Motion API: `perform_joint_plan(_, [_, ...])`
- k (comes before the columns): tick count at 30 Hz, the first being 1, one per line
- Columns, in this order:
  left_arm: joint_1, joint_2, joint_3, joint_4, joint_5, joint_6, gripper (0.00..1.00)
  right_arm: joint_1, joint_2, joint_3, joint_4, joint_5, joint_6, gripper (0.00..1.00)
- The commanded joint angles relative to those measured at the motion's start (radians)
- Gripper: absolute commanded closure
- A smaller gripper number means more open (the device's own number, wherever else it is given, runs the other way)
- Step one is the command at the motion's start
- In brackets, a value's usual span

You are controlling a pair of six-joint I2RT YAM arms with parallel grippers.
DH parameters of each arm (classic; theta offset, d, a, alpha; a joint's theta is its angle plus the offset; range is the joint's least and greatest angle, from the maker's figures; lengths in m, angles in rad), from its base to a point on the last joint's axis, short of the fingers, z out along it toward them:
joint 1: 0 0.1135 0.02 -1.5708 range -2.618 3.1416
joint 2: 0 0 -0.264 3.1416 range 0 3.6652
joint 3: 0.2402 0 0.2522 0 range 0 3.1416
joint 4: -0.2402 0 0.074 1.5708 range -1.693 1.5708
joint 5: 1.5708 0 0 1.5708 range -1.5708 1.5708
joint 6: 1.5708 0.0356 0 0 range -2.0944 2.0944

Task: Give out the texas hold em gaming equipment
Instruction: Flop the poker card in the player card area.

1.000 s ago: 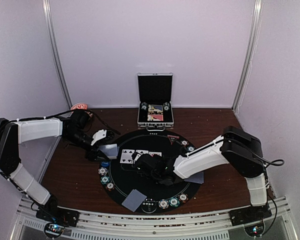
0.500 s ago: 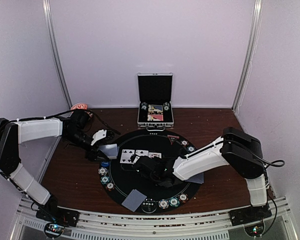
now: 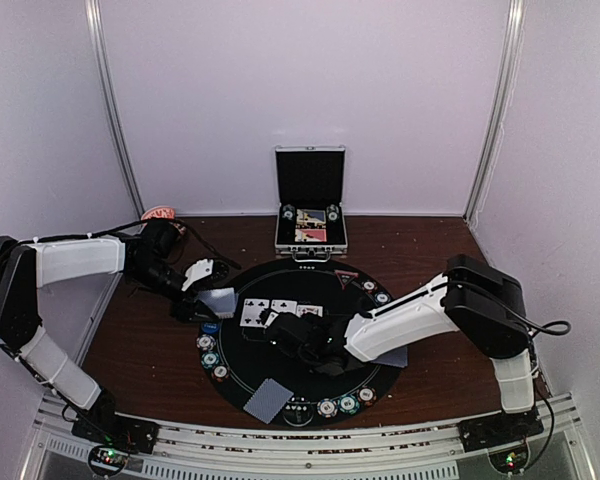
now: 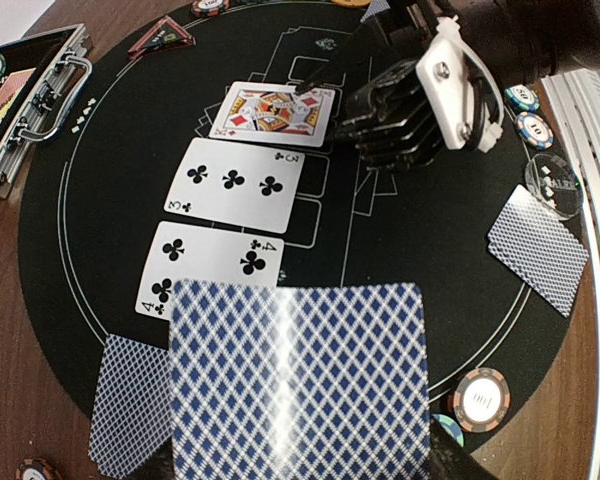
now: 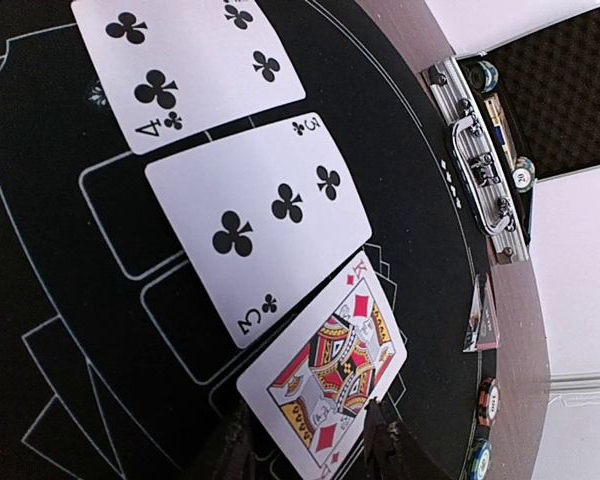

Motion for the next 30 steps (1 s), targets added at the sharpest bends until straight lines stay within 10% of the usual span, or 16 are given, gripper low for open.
perform_joint_plan(1, [0.008, 0.003, 0.016, 0.012, 0.023, 0.010, 0.40, 0.019, -0.027, 0.018, -0.066, -0.026, 0.022, 0.59])
perform_joint_plan(19, [0.008, 0.002, 0.017, 0.012, 0.022, 0.009, 0.40, 0.028, -0.181, 0.100, -0.314, -0.037, 0.146, 0.18])
perform_joint_plan(30, [0.008, 0.001, 0.016, 0.011, 0.023, 0.007, 0.40, -0.199, -0.167, 0.313, -0.460, -0.228, 0.396, 0.06])
